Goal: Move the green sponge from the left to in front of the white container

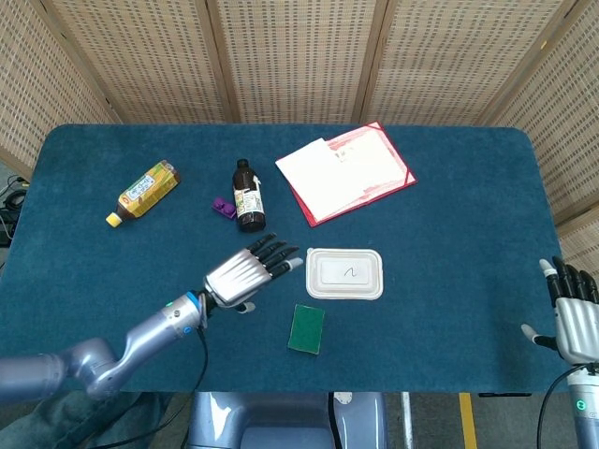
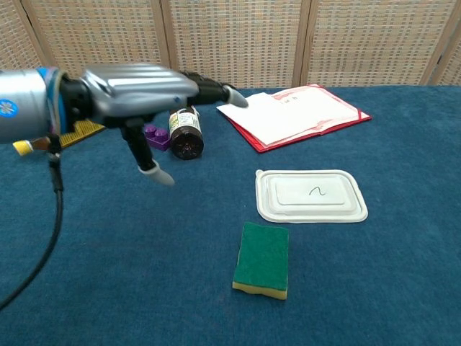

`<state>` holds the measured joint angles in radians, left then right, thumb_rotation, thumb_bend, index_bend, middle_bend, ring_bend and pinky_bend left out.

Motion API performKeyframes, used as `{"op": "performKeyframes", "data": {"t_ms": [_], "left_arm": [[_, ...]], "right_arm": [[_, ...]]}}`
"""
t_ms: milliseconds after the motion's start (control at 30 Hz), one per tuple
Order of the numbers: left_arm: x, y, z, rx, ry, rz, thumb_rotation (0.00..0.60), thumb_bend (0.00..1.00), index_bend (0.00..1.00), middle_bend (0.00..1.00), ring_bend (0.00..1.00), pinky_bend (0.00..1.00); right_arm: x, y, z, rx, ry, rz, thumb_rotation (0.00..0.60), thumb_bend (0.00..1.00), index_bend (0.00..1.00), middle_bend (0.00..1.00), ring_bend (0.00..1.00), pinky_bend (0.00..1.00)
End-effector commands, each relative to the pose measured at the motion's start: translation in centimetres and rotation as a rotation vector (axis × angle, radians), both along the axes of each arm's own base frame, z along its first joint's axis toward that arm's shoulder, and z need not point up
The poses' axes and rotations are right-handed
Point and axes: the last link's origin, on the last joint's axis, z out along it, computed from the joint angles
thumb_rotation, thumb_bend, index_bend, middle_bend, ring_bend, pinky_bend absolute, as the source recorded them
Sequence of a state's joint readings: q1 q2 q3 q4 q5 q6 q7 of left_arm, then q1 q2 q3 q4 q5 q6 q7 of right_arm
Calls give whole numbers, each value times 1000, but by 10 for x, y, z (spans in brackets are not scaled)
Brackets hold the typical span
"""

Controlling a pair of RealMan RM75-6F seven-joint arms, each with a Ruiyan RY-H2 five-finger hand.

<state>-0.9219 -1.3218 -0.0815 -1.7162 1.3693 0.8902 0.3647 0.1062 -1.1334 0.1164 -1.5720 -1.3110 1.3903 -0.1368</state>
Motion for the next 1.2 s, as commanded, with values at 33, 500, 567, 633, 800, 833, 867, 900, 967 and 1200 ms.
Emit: {"op": "performKeyframes", "data": {"t_ms": [33, 500, 567, 633, 800, 833, 867, 900, 967, 1200], "left_arm": [[-56, 0, 62, 167, -50, 198, 600, 10, 0, 0, 0, 0], [-182, -82, 137, 426, -137, 693, 600, 43, 0, 0, 0, 0], [-190, -90, 137, 436, -131, 726, 600, 45, 0, 0, 0, 0], [-194, -93, 138, 443, -126, 732, 600, 46, 0, 0, 0, 0], [-194, -94, 141, 465, -118, 715, 600, 48, 0, 0, 0, 0], [-195, -95, 141, 470, -118, 717, 600, 48, 0, 0, 0, 0], [-196, -96, 142, 472, -118, 720, 600, 49, 0, 0, 0, 0], [-196, -96, 142, 474, -119, 725, 600, 49, 0, 0, 0, 0], [-198, -96, 142, 475, -118, 734, 600, 49, 0, 0, 0, 0], [-203, -93, 140, 462, -116, 750, 600, 49, 0, 0, 0, 0]], "right_arm": [[1, 0, -4, 25, 14, 10, 600, 0, 0, 0, 0, 0], [56, -37, -43, 479, 319, 592, 600, 0, 71, 7, 0, 0], [72, -43, -56, 552, 327, 670, 600, 0, 64, 35, 0, 0], [86, -52, -67, 598, 359, 733, 600, 0, 160, 66, 0, 0], [123, -69, -100, 702, 401, 866, 600, 0, 231, 91, 0, 0], [131, -71, -107, 724, 398, 887, 600, 0, 234, 92, 0, 0], [135, -72, -112, 738, 396, 900, 600, 0, 236, 93, 0, 0], [143, -73, -120, 757, 397, 921, 600, 0, 237, 94, 0, 0], [155, -76, -134, 787, 411, 965, 600, 0, 240, 96, 0, 0], [212, -80, -177, 832, 424, 1127, 600, 0, 234, 105, 0, 0]]}}
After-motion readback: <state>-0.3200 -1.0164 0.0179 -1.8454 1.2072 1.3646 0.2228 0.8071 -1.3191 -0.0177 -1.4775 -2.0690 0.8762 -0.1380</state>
